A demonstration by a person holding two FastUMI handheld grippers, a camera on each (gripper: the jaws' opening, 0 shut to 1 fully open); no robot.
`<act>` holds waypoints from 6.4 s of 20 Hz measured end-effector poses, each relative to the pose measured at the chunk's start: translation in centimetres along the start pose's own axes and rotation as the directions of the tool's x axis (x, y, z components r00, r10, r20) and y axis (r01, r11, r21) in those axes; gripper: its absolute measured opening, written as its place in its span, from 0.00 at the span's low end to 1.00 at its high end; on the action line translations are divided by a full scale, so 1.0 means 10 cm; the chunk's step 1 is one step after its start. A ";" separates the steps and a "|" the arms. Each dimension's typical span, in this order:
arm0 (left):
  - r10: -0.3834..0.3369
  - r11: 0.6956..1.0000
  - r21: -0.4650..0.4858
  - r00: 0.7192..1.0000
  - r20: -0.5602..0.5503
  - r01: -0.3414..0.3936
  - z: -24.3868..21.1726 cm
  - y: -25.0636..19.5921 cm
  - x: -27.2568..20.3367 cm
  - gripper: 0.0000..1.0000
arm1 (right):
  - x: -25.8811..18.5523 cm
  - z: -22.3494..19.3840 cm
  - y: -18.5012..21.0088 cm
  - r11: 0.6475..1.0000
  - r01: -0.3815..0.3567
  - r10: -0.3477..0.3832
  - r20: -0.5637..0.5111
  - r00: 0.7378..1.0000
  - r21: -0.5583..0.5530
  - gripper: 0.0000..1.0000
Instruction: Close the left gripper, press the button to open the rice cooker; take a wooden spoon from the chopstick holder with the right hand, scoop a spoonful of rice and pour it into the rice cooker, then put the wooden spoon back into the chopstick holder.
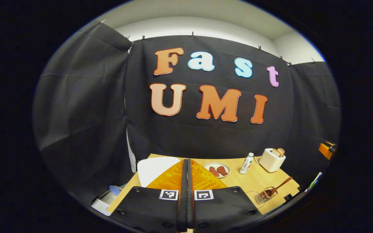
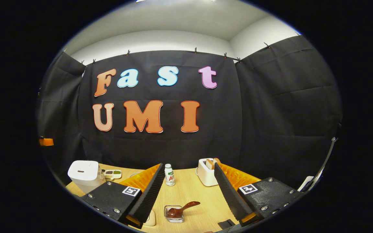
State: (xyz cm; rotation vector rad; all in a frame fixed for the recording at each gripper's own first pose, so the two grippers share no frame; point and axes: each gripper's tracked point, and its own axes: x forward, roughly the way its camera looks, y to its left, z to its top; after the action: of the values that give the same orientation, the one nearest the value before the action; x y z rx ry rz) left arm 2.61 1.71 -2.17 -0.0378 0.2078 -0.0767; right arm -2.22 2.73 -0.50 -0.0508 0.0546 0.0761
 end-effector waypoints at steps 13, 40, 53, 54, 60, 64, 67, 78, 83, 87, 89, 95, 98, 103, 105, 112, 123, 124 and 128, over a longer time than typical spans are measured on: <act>-0.078 0.995 -0.082 0.961 -0.266 0.058 -0.57 0.35 1.21 0.04 | -0.01 -0.33 0.04 1.000 0.004 -0.006 -0.070 0.998 -0.030 0.95; -0.026 0.995 -0.093 0.898 -0.440 -0.017 -1.40 0.62 1.80 0.04 | 0.00 -0.58 0.10 1.000 0.001 -0.005 -0.137 0.991 -0.027 0.95; 0.047 0.998 -0.042 0.998 -0.049 -0.049 0.17 0.64 0.89 0.04 | -0.08 -0.50 0.05 1.000 0.004 -0.006 -0.106 0.994 -0.016 0.95; 0.049 0.997 -0.055 0.998 -0.036 -0.051 0.19 0.62 0.79 0.04 | -0.07 -0.49 0.04 1.000 0.005 -0.006 -0.103 0.995 -0.012 0.95; 0.118 0.992 -0.057 0.993 0.029 -0.116 0.23 0.71 0.38 0.05 | 0.07 -0.58 -0.01 1.000 0.022 -0.024 -0.092 0.996 -0.020 0.95; 0.151 0.988 -0.049 0.986 0.076 -0.147 0.30 0.81 0.17 0.05 | 0.17 -0.75 -0.01 1.000 0.018 -0.019 -0.107 0.994 -0.006 0.95; 0.142 0.989 -0.044 0.986 0.086 -0.139 0.34 0.74 0.11 0.39 | 0.28 -0.93 -0.01 1.000 0.014 -0.014 -0.125 0.992 0.002 0.95; 0.207 0.978 -0.055 0.966 0.153 -0.201 0.58 0.69 -0.29 1.00 | 0.74 -1.71 -0.16 0.988 0.069 -0.033 -0.248 0.968 0.137 0.95; 0.235 0.972 -0.041 0.961 0.144 -0.232 0.54 0.72 -0.29 1.00 | 0.84 -2.15 -0.12 0.969 0.095 -0.014 -0.334 0.943 0.229 0.95; 0.258 0.966 -0.041 0.957 0.133 -0.254 0.50 0.79 -0.34 1.00 | 0.89 -2.43 -0.02 0.931 0.109 0.035 -0.384 0.923 0.348 0.95; 0.269 0.963 -0.036 0.955 0.125 -0.267 0.47 0.82 -0.36 1.00 | 0.89 -2.55 0.06 0.902 0.109 0.080 -0.411 0.908 0.417 0.95; 0.284 0.959 -0.025 0.953 0.104 -0.282 0.40 0.87 -0.32 1.00 | 0.91 -2.72 0.24 0.827 0.129 0.143 -0.427 0.893 0.547 0.74; 0.285 0.959 -0.030 0.954 0.089 -0.283 0.35 0.89 -0.31 1.00 | 0.91 -2.83 0.26 0.821 0.144 0.157 -0.460 0.874 0.553 0.51; 0.287 0.958 -0.022 0.955 0.072 -0.286 0.28 0.92 -0.31 1.00 | 0.91 -2.90 0.24 0.844 0.157 0.139 -0.493 0.859 0.512 0.20; 0.288 0.957 -0.027 0.955 0.074 -0.287 0.29 0.93 -0.33 1.00 | 0.89 -2.88 0.27 0.866 0.155 0.124 -0.504 0.855 0.476 0.16; 0.298 0.955 -0.029 0.951 0.086 -0.296 0.34 0.99 -0.43 1.00 | 0.87 -2.58 0.30 0.913 0.131 0.076 -0.476 0.876 0.387 0.08; 0.244 0.970 -0.035 0.964 0.106 -0.242 0.39 0.89 -0.42 1.00 | 0.64 -1.67 0.56 0.968 0.008 0.086 -0.358 0.930 0.251 0.08; 0.243 0.970 -0.032 0.965 0.104 -0.241 0.38 0.89 -0.41 1.00 | 0.62 -1.62 0.62 0.970 -0.010 0.097 -0.352 0.931 0.242 0.08; 0.245 0.970 -0.015 0.965 0.099 -0.244 0.35 0.91 -0.42 1.00 | 0.56 -1.43 0.98 0.981 -0.098 0.147 -0.308 0.940 0.170 0.08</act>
State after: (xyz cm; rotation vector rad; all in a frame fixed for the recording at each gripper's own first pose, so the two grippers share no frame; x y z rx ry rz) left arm -0.07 11.19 1.65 -0.0185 0.1110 0.1717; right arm 1.81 12.15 -15.55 0.0943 0.3891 0.1882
